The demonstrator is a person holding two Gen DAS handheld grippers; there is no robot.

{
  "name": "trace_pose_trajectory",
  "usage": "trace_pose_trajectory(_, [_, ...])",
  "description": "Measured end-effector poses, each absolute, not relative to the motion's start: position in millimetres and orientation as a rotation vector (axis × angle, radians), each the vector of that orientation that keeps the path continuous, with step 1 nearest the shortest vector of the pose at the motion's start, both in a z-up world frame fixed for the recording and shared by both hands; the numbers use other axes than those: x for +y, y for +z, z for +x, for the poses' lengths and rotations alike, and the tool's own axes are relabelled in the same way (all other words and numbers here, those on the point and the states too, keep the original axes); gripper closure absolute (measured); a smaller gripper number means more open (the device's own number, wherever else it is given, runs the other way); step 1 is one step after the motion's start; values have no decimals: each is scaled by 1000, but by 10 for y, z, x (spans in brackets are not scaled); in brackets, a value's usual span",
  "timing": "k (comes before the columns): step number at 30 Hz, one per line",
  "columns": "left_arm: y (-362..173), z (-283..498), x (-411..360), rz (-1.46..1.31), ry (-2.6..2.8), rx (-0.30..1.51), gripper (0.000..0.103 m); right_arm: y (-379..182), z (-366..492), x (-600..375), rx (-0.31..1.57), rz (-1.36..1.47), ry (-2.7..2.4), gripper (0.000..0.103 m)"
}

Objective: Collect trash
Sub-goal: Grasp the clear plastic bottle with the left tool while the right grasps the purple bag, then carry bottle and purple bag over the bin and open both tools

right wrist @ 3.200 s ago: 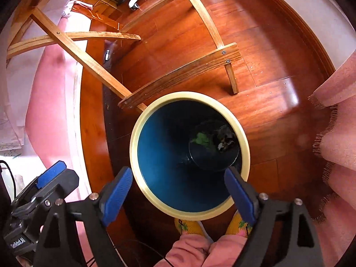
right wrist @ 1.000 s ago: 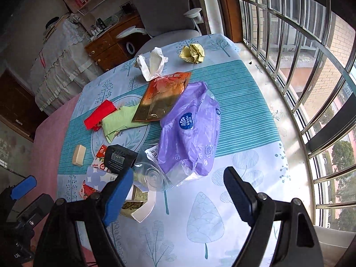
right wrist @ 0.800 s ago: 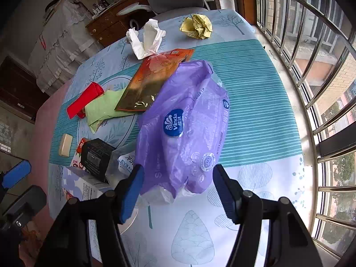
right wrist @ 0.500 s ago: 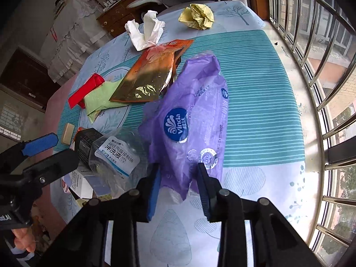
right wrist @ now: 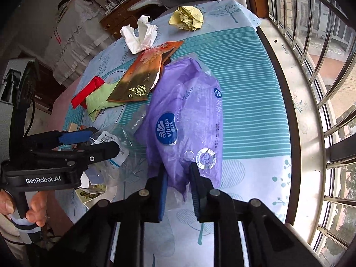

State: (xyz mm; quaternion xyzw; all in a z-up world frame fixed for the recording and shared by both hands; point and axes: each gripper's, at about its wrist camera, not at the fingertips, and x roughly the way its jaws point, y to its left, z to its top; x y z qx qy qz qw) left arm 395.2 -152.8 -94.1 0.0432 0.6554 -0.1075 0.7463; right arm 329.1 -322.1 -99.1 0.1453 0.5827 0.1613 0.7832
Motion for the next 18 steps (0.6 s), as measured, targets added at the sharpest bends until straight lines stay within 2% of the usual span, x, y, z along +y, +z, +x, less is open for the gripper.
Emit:
trace_pose_trajectory(5, [-1061, 3983, -1576, 61, -279, 1487, 63, -1013, 3307, -3256, 1264, 341, 365, 84])
trace_pose_trajectory(9, [-1038, 3957, -1595, 57, -275, 1471, 72, -1010, 3300, -3275, 1258, 350, 369, 85])
trace_pose_trajectory(11, [-992, 3931, -1591, 46, -271, 1457, 82, -999, 3294, -3284, 1252, 363, 374, 86])
trace_pose_trajectory(18, [-786, 3772, -1503, 2, -239, 1406, 85, -875, 3224, -3262, 1213, 409, 405, 90])
